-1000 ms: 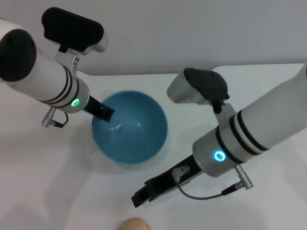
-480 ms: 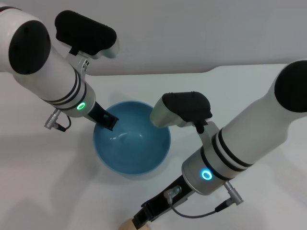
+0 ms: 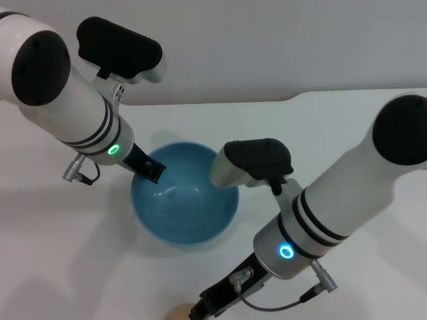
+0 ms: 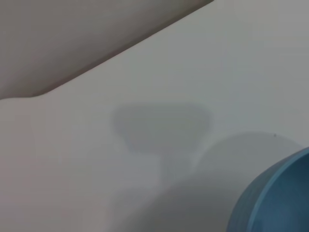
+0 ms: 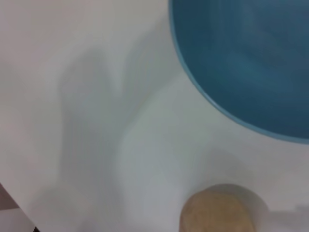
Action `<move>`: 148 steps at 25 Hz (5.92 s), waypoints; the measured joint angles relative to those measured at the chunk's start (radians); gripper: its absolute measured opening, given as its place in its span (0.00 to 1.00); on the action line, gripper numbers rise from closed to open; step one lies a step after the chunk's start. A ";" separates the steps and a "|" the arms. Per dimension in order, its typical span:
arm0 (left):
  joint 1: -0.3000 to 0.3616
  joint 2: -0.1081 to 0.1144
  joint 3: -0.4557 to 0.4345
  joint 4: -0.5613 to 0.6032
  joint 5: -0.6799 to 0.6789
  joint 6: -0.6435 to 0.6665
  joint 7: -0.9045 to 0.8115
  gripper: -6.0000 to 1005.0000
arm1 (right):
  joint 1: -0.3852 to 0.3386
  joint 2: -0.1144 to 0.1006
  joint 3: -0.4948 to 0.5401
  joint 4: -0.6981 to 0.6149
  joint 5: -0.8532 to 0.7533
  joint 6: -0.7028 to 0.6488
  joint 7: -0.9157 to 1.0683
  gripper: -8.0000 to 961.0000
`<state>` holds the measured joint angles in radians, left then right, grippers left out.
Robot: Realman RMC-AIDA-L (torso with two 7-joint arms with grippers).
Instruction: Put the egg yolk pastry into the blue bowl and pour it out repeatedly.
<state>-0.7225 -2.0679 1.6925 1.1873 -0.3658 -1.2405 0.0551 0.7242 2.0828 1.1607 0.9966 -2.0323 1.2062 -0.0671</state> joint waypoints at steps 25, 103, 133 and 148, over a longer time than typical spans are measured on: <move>0.000 -0.001 0.023 0.000 -0.002 0.012 0.000 0.00 | 0.034 0.002 -0.088 -0.131 0.137 -0.147 -0.086 0.37; 0.001 0.000 0.050 0.000 -0.069 -0.108 0.014 0.00 | -0.176 -0.007 0.474 0.189 0.015 0.015 -0.327 0.03; 0.004 0.001 0.055 0.004 -0.071 -0.076 0.014 0.00 | -0.251 -0.012 0.517 0.067 0.305 -0.048 -0.484 0.22; 0.102 0.003 0.046 0.007 -0.080 0.155 0.015 0.00 | -0.452 -0.009 0.633 0.179 0.100 -0.223 -0.480 0.26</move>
<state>-0.6207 -2.0645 1.7389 1.1938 -0.4455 -1.0855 0.0705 0.2722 2.0739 1.7936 1.1760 -1.9327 0.9834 -0.5474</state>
